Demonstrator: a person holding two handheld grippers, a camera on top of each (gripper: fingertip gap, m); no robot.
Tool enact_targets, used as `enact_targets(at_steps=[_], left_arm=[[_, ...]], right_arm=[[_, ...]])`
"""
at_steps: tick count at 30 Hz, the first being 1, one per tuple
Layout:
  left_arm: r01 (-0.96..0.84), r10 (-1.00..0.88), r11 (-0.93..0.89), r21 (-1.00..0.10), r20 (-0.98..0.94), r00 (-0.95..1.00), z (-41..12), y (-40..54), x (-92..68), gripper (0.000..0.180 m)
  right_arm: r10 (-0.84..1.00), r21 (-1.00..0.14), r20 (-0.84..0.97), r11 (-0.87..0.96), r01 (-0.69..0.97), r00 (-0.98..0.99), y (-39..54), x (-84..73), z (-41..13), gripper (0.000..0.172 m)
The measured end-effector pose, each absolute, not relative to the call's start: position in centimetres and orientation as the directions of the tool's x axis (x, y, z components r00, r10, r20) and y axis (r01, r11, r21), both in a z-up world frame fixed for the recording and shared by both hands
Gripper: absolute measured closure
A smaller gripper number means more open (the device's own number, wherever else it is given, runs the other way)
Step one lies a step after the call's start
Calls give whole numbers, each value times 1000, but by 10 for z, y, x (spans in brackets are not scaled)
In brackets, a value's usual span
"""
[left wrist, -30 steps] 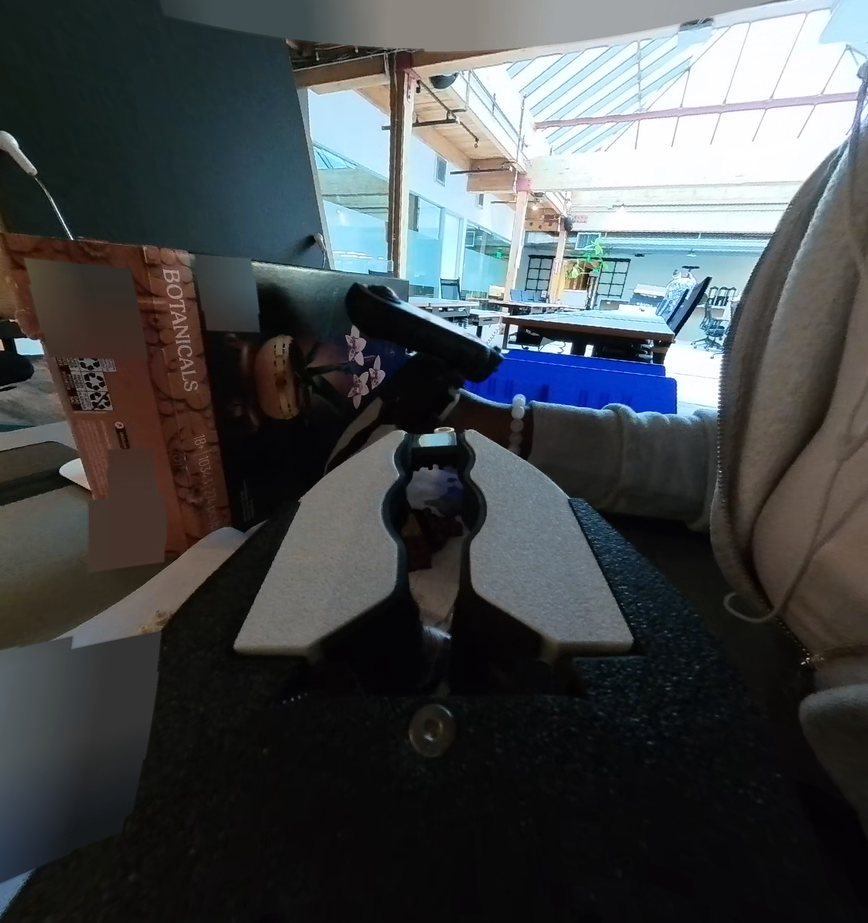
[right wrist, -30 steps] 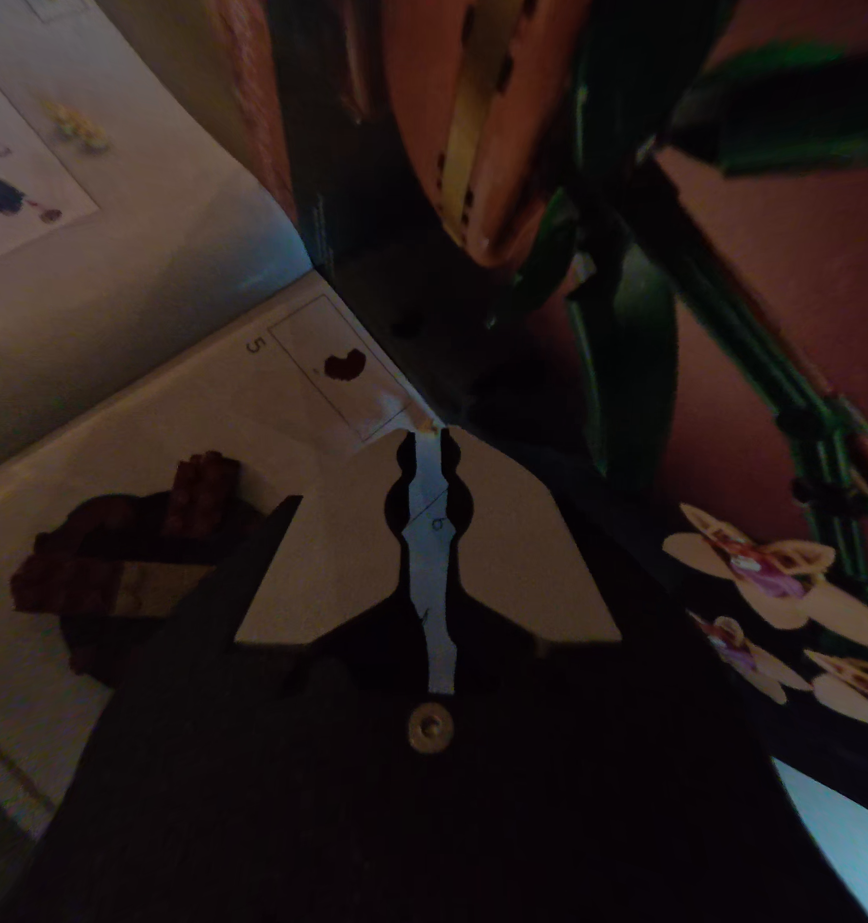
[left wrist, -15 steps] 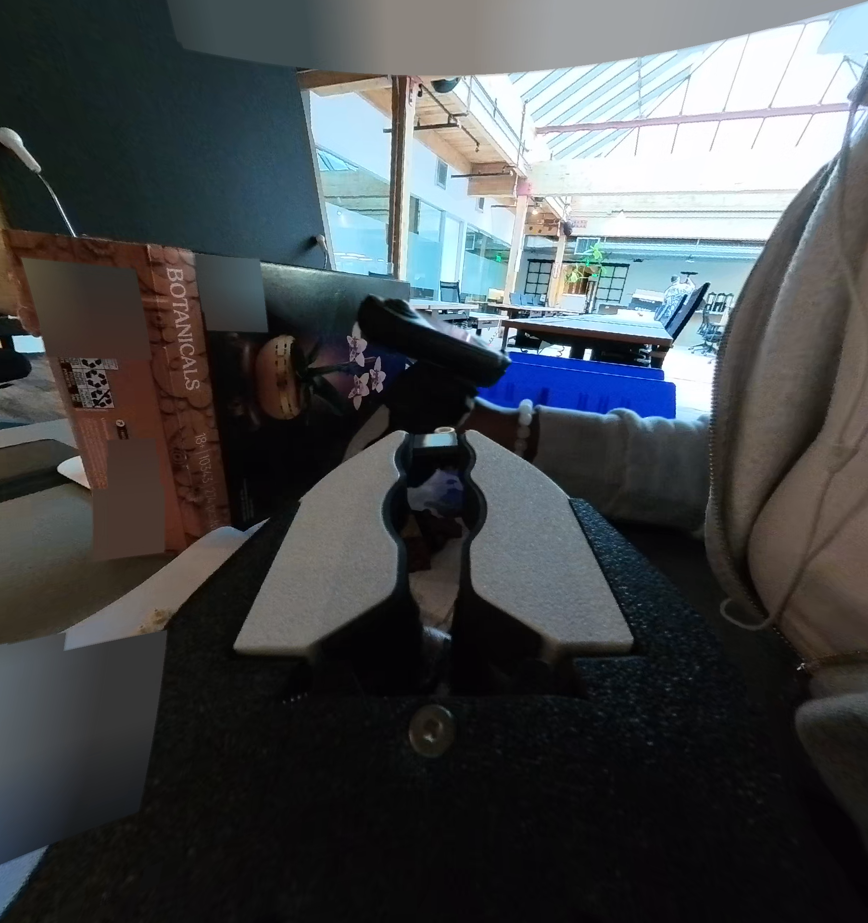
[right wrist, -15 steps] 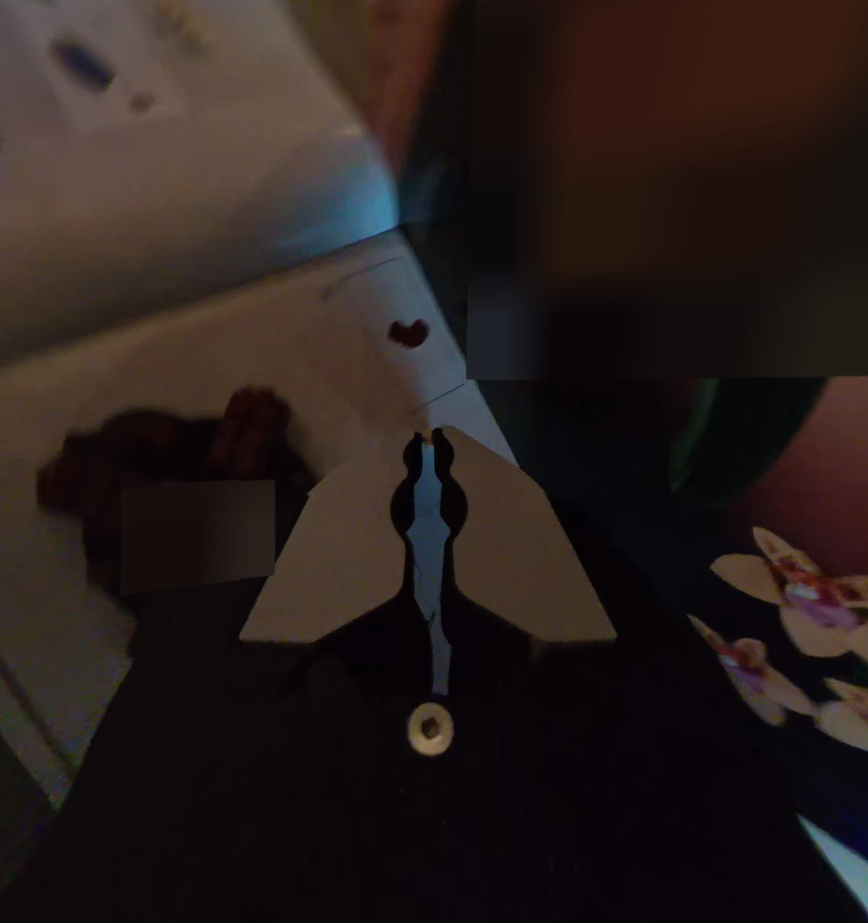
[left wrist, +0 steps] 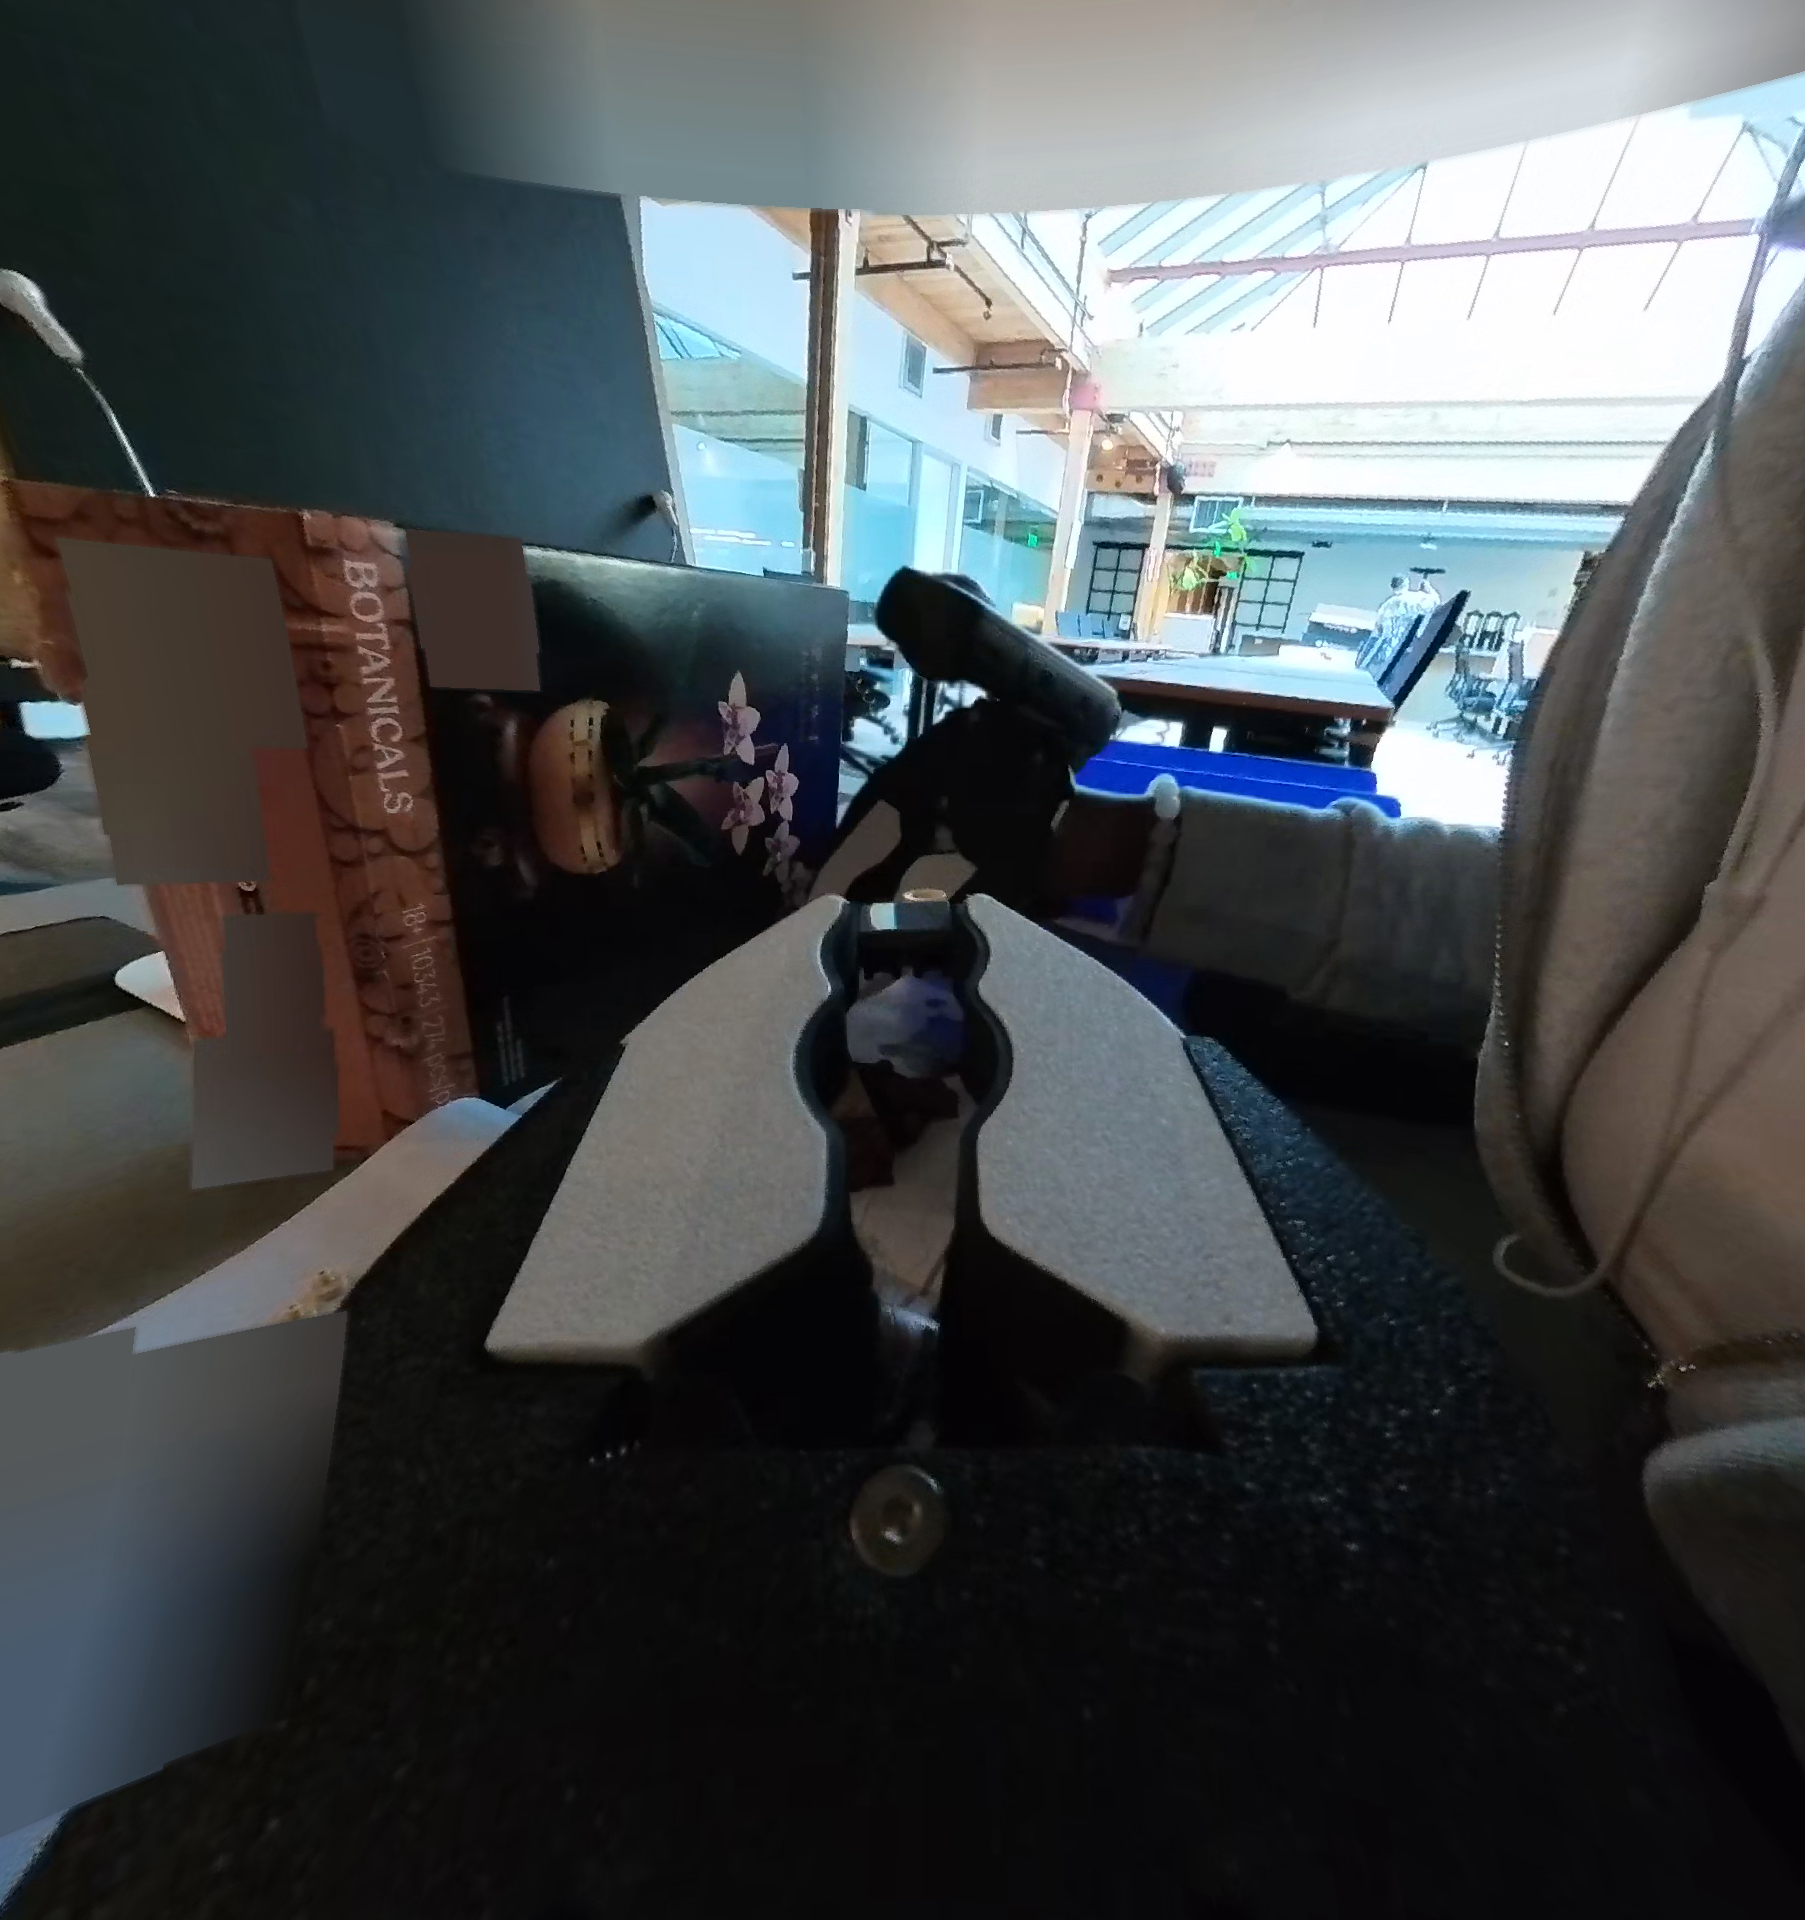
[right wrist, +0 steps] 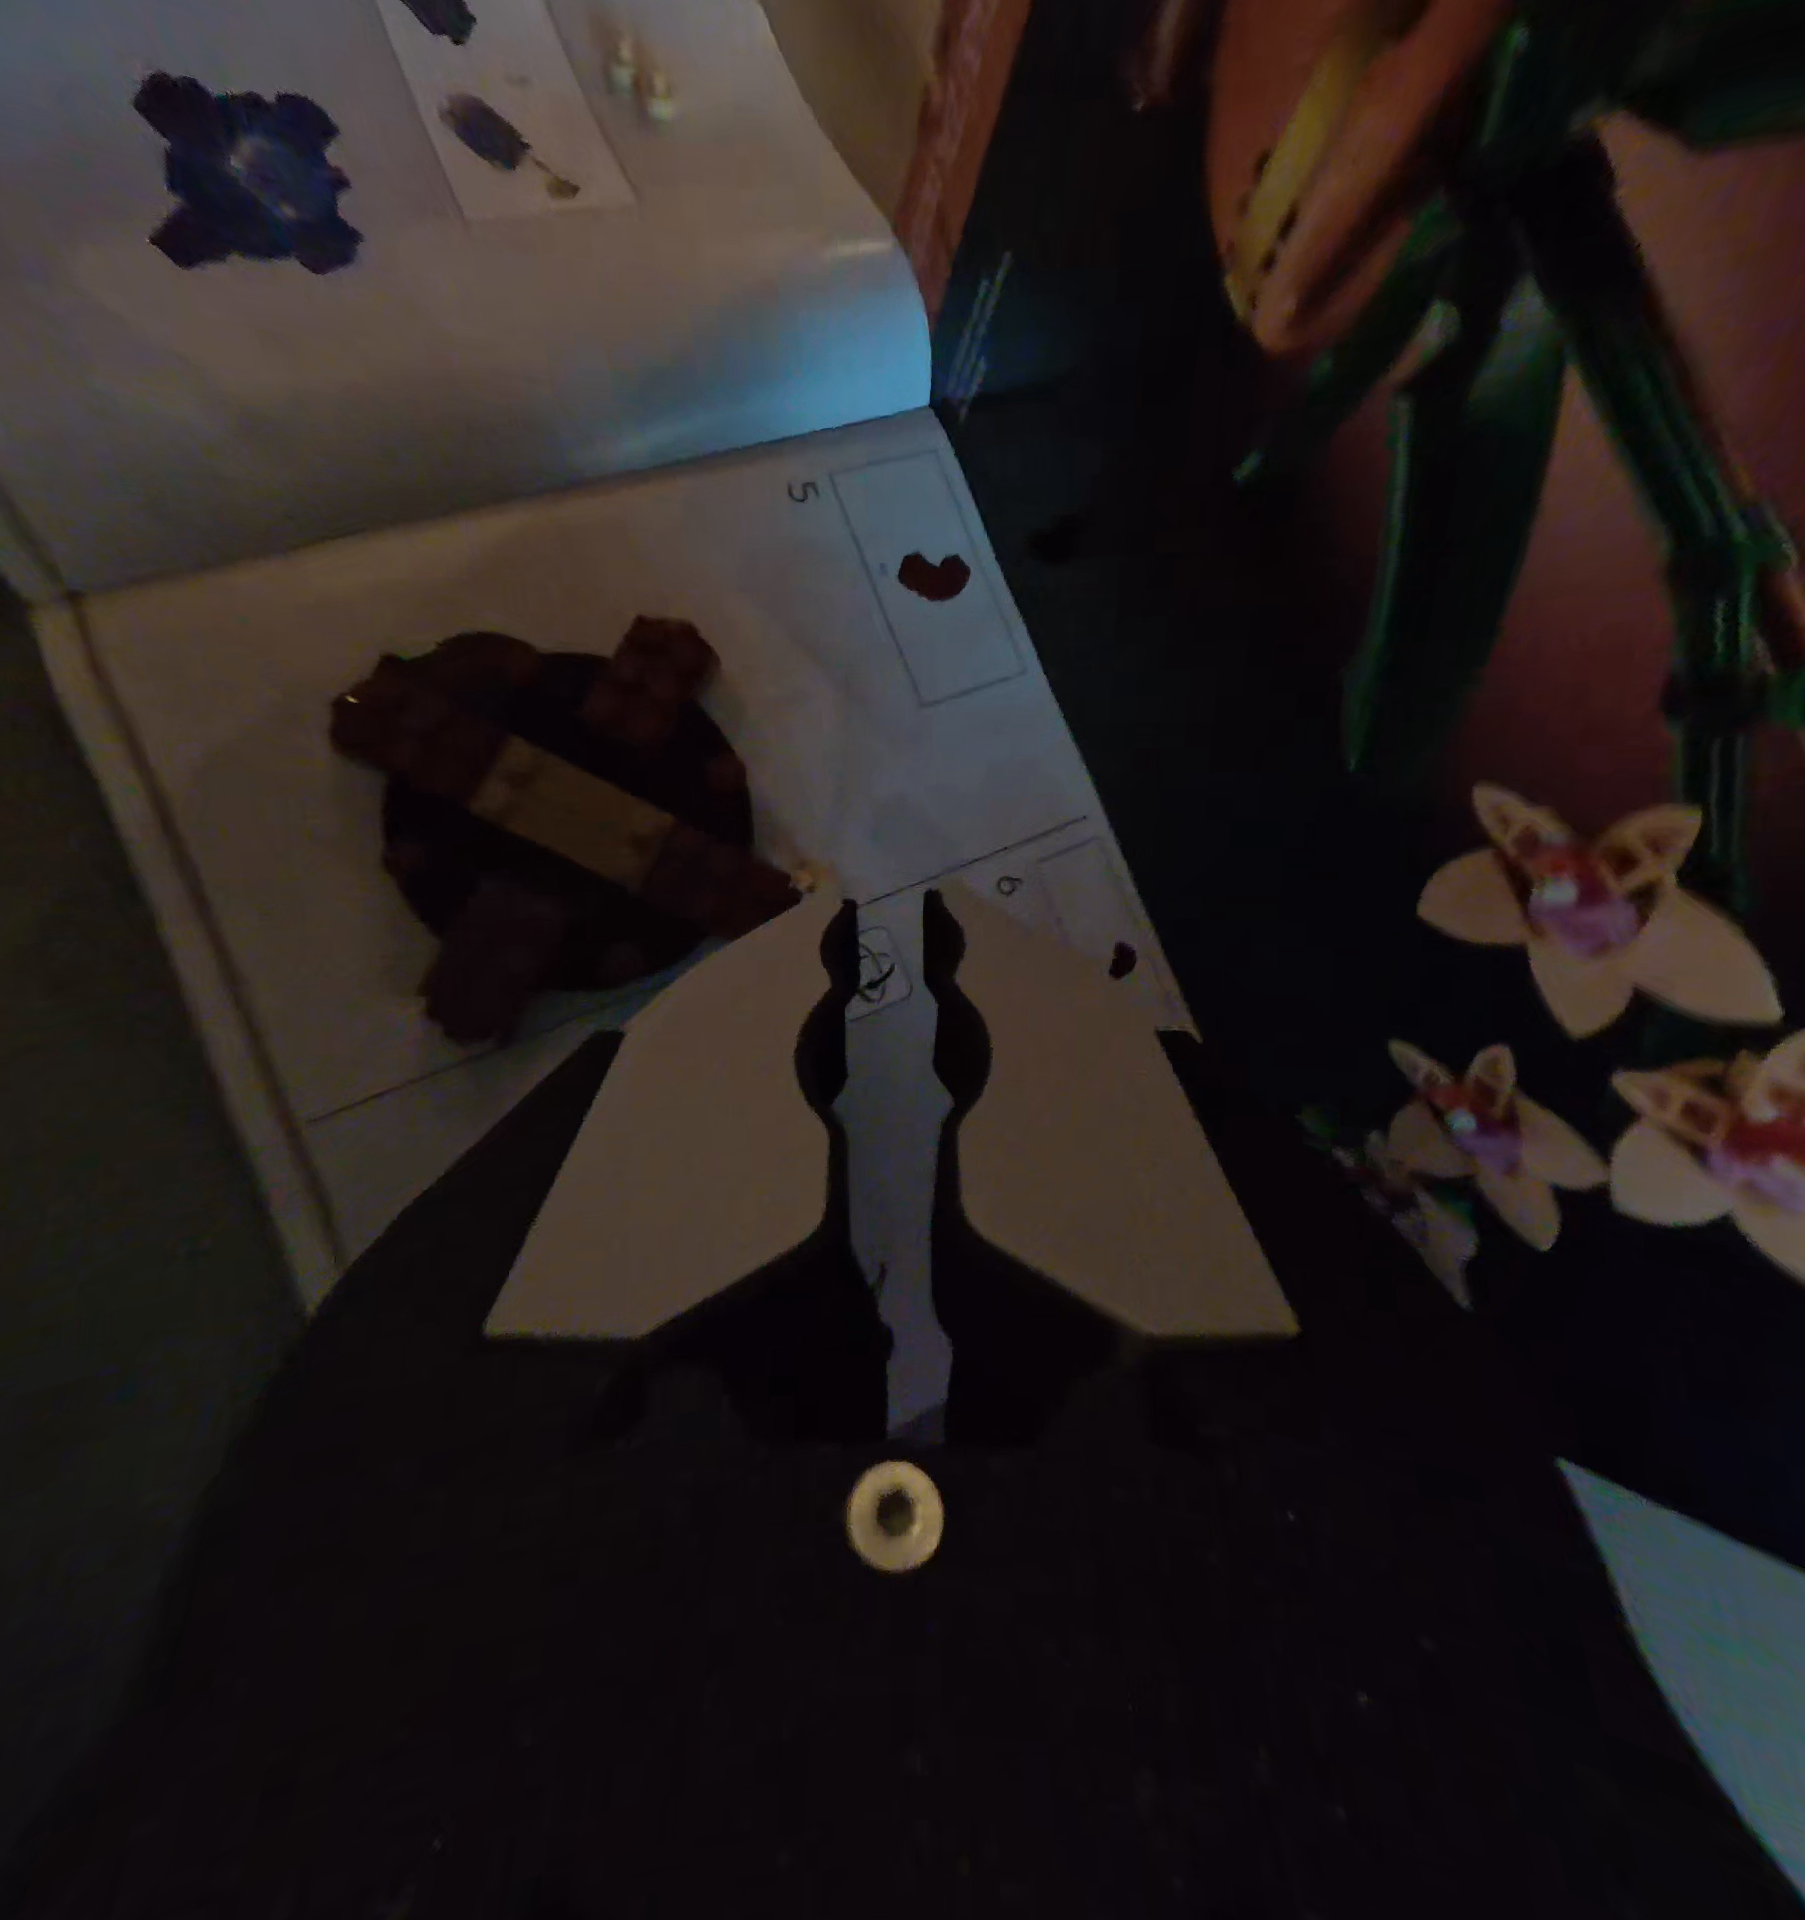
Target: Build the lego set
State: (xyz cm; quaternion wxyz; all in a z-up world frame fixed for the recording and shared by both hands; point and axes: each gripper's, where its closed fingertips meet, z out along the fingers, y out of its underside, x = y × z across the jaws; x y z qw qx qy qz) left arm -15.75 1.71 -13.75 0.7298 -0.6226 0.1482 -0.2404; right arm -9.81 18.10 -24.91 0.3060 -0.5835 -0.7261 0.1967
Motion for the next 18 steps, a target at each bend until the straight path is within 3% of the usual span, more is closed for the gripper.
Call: enact_targets(at_steps=[4, 8, 10, 14, 18], left_arm=[[167, -537, 107, -980, 84, 840, -138, 17, -157, 164], [167, -536, 107, -980, 85, 840, -138, 17, -158, 164], [168, -537, 104, -980, 86, 839, -138, 18, -157, 164], [167, -535, 109, -980, 84, 840, -137, 17, -158, 164], [167, -537, 108, -980, 84, 840, -138, 17, -158, 164]], right_arm=[[973, -641, 176, 228, 733, -148, 179, -94, -253, 162], [988, -710, 64, 143, 690, -139, 173, -103, -241, 171], [984, -670, 41, 154, 726, -171, 174, -104, -245, 172], [926, -582, 120, 357, 730, -357, 175, -106, -254, 169], [922, -561, 59, 348, 751, -384, 171, -114, -257, 166]])
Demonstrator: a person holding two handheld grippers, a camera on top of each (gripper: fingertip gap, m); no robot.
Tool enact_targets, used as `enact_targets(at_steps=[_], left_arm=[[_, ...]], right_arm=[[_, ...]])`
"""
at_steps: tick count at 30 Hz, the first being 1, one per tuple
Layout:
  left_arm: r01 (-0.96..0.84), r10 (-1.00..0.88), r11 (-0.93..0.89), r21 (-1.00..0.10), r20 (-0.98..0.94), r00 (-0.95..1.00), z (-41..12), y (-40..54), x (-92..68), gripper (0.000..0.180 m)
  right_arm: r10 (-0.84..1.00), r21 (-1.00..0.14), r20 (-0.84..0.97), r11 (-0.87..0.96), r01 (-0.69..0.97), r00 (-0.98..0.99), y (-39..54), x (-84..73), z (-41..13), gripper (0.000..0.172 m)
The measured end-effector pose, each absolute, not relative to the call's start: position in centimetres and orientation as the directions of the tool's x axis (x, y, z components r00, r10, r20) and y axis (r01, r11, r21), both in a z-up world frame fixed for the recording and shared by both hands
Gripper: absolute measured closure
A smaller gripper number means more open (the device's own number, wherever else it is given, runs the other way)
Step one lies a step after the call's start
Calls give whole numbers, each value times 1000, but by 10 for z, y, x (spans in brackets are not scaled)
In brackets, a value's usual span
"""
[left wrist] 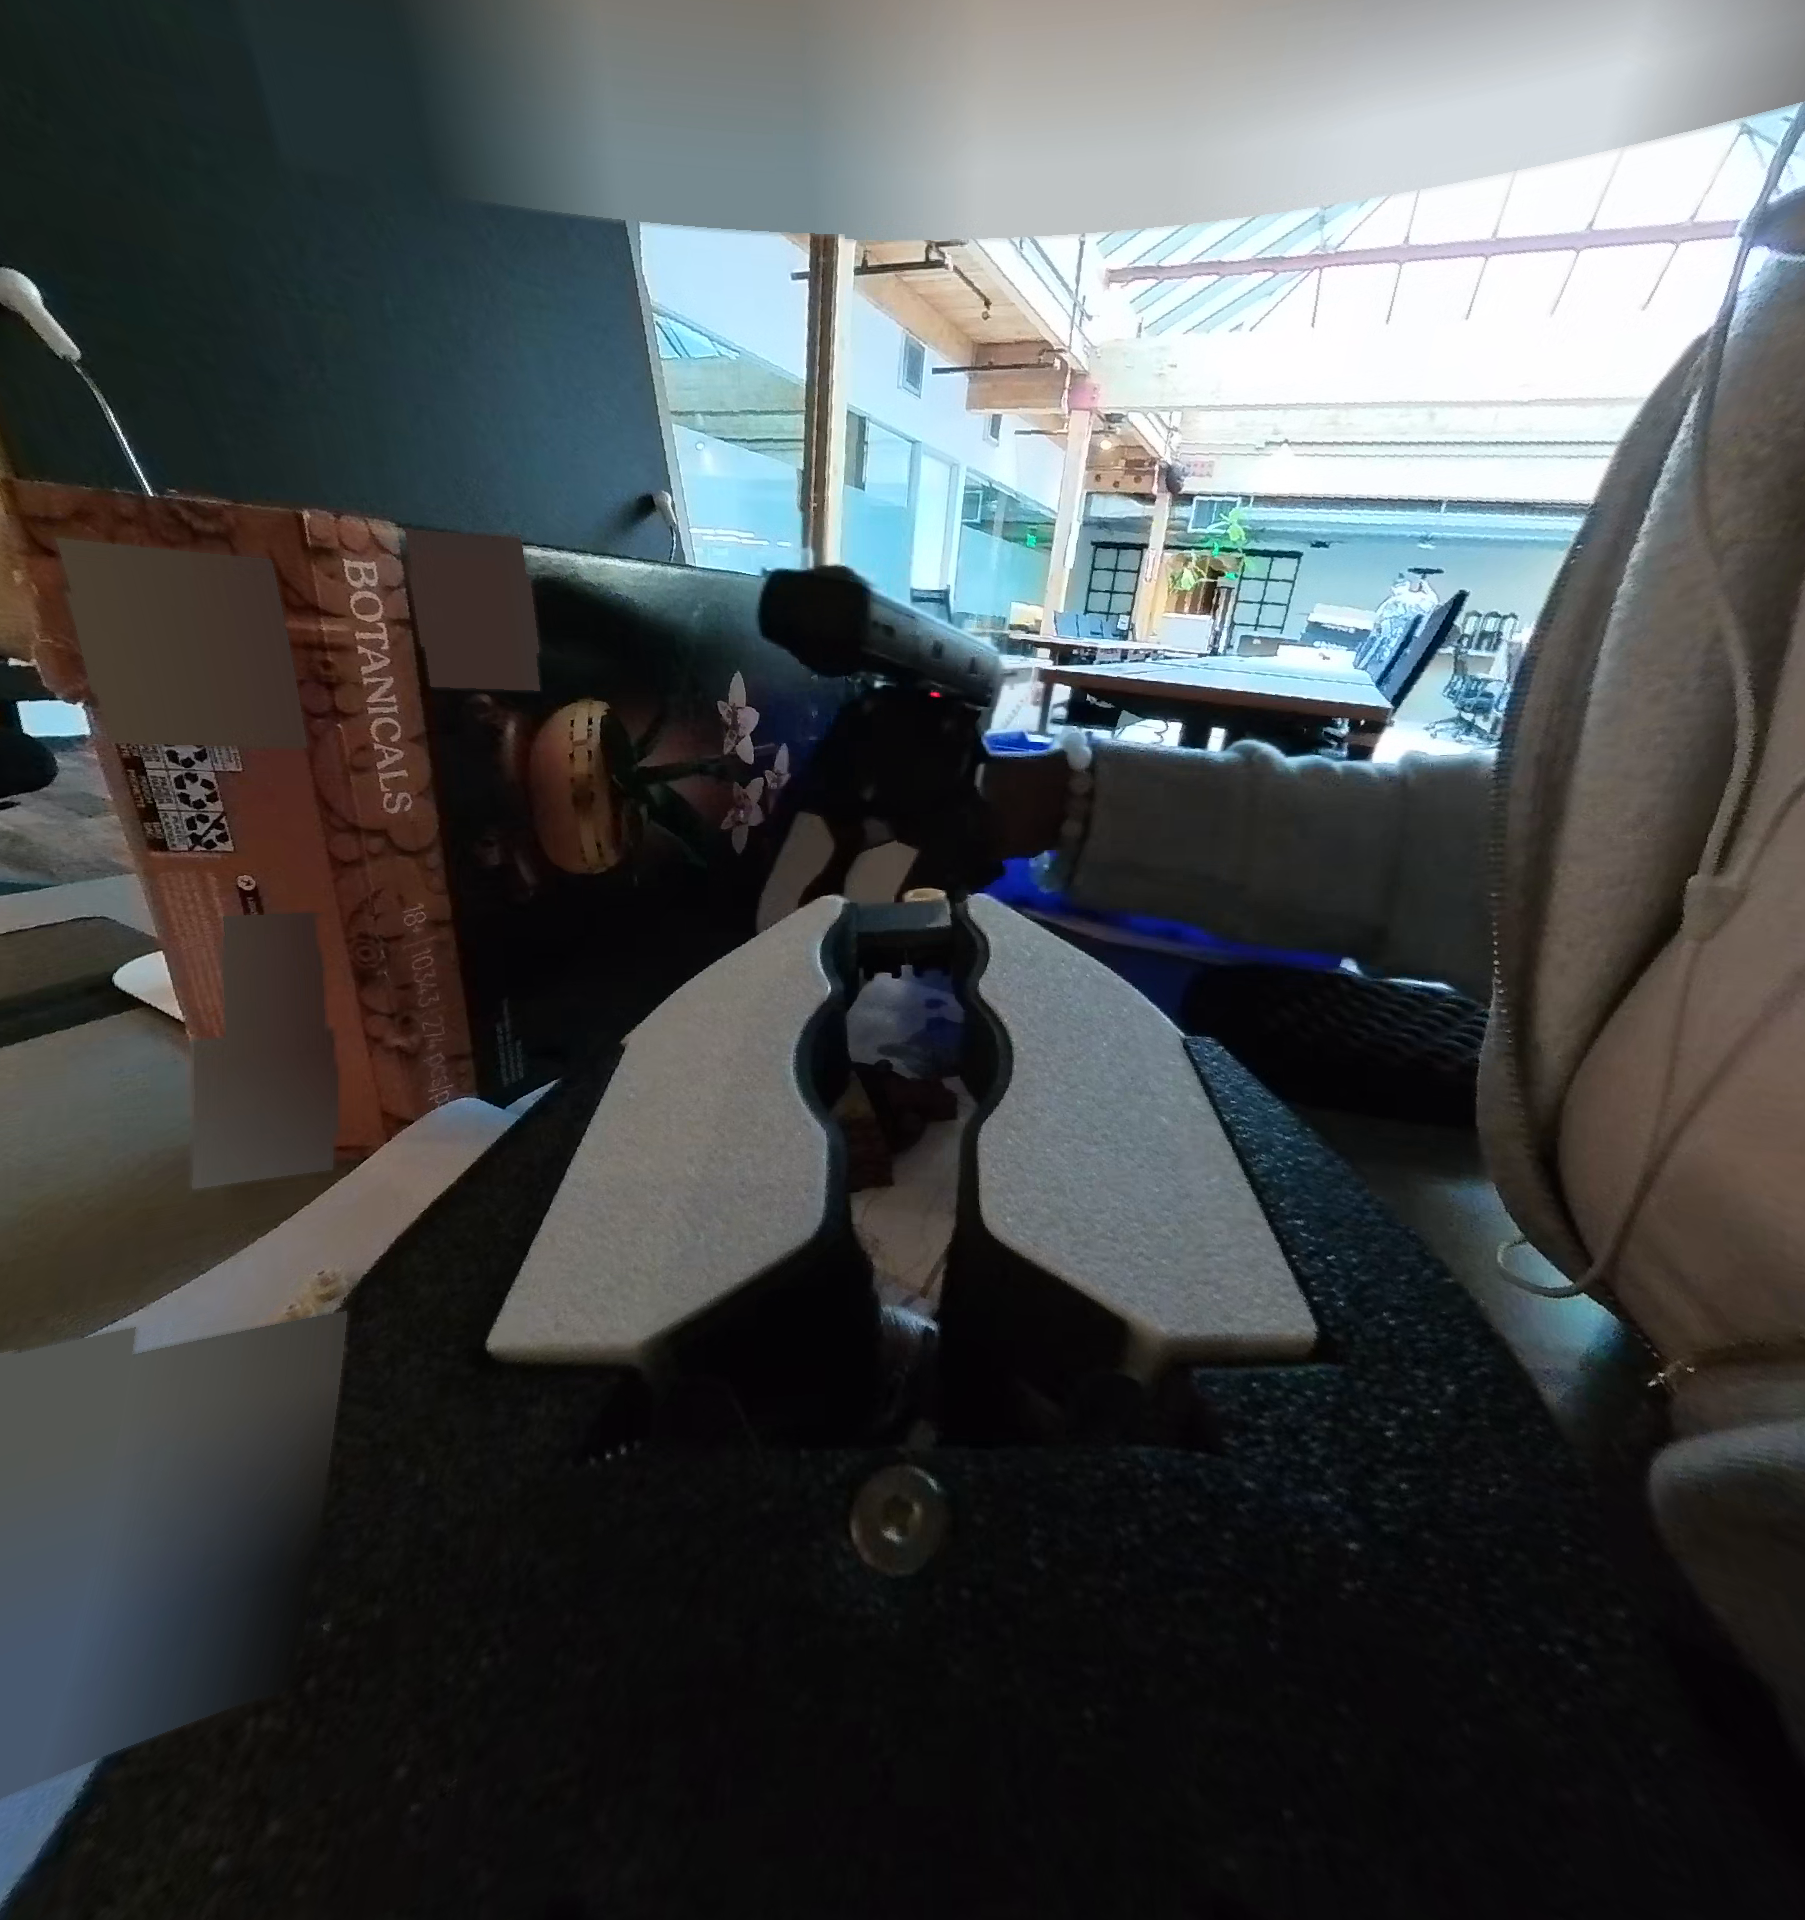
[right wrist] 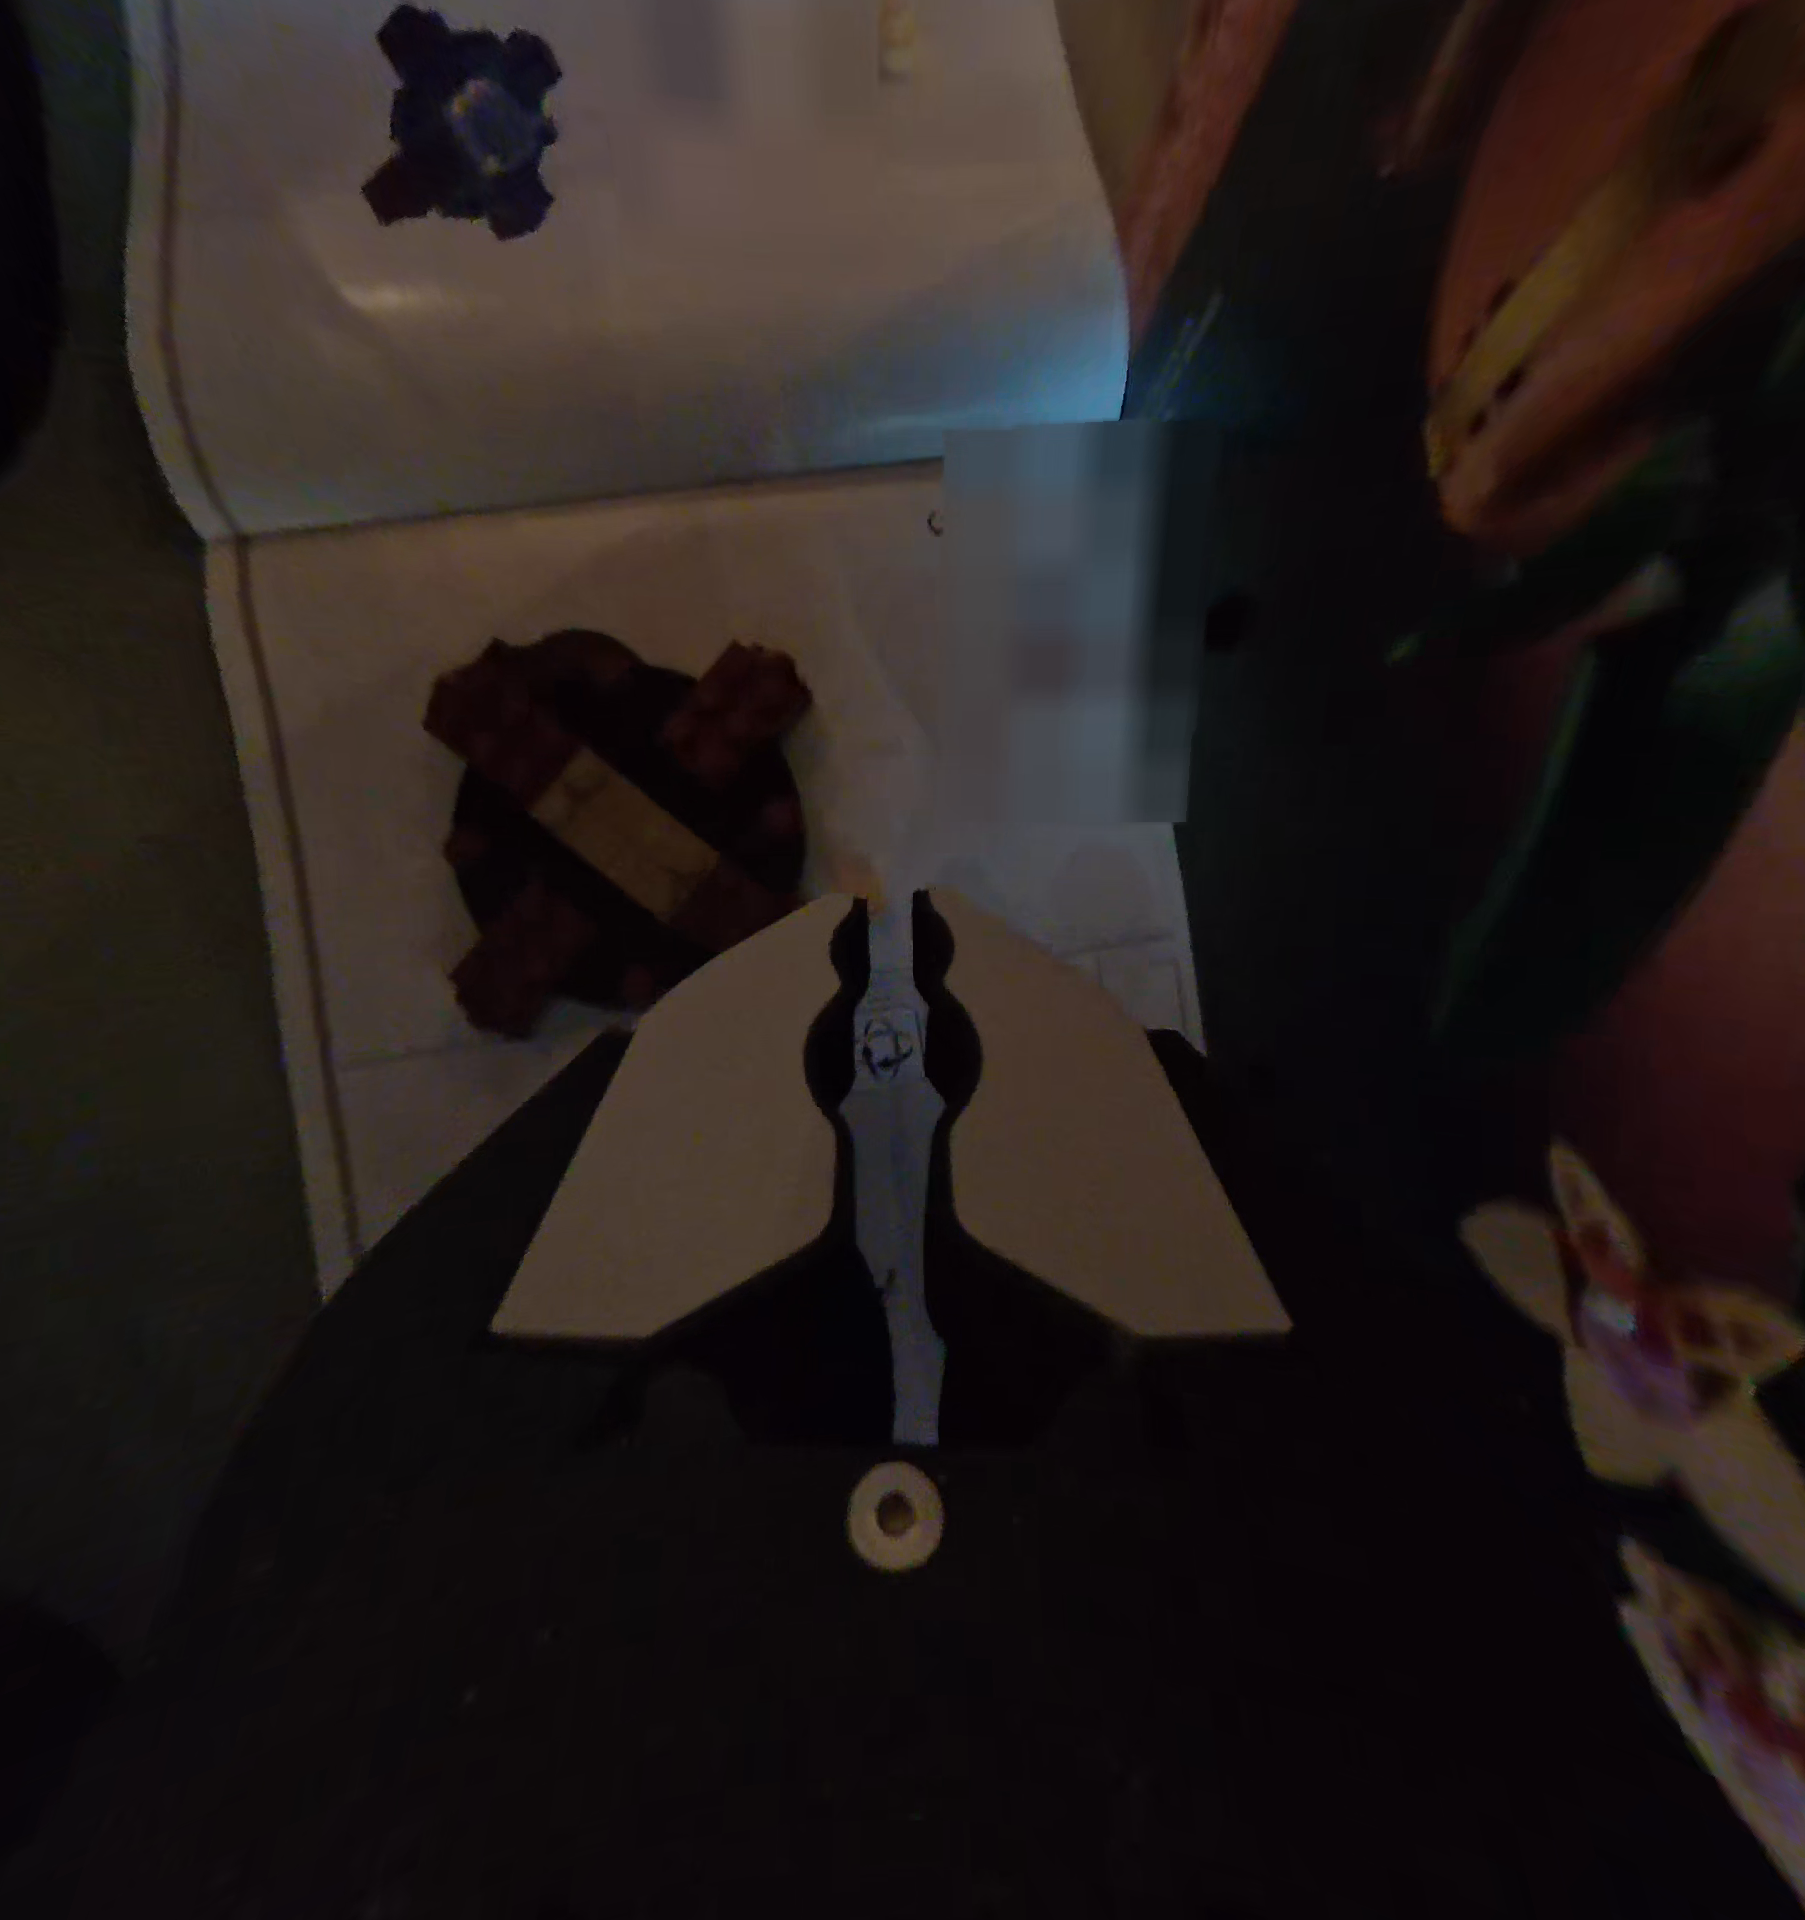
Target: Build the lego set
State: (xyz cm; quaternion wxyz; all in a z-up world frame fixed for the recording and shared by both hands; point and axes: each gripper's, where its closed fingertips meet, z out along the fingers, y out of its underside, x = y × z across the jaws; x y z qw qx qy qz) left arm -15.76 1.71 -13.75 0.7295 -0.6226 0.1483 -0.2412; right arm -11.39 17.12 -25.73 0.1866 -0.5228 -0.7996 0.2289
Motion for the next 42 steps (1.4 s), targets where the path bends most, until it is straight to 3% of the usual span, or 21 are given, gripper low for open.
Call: enact_targets(at_steps=[8, 12, 15, 19, 23, 30, 32, 37, 42], left_arm=[[163, -538, 109, -981, 80, 839, -138, 17, -157, 164], [164, -538, 108, -981, 81, 839, -138, 17, -157, 164], [164, -536, 110, -980, 80, 840, -137, 17, -157, 164], [155, -535, 112, -982, 72, 842, -137, 17, -157, 164], [128, -537, 105, -986, 52, 842, -140, 17, -153, 164], [129, -531, 115, -985, 49, 846, -139, 16, -154, 164], [134, -531, 114, -984, 53, 846, -138, 16, -154, 164], [125, -533, 108, -986, 49, 845, -140, 17, -153, 164], [129, -530, 114, -985, 49, 847, -139, 17, -154, 164]], right_arm=[[935, -464, -6, 313, 829, -356, 168, -113, -268, 165], [946, -473, 24, 295, 830, -322, 174, -117, -267, 170], [965, -586, -4, 210, 783, -262, 170, -118, -248, 171], [942, -777, -190, 27, 629, -276, 114, -111, -211, 172], [909, -740, -340, -101, 665, -240, 71, -91, -239, 171], [981, -679, -68, 88, 729, -181, 87, -67, -267, 162], [985, -660, -40, 99, 744, -166, 91, -59, -270, 162], [982, -751, 29, 146, 644, -188, 82, -74, -245, 169], [967, -668, 95, 238, 705, -236, 77, -80, -257, 168]])
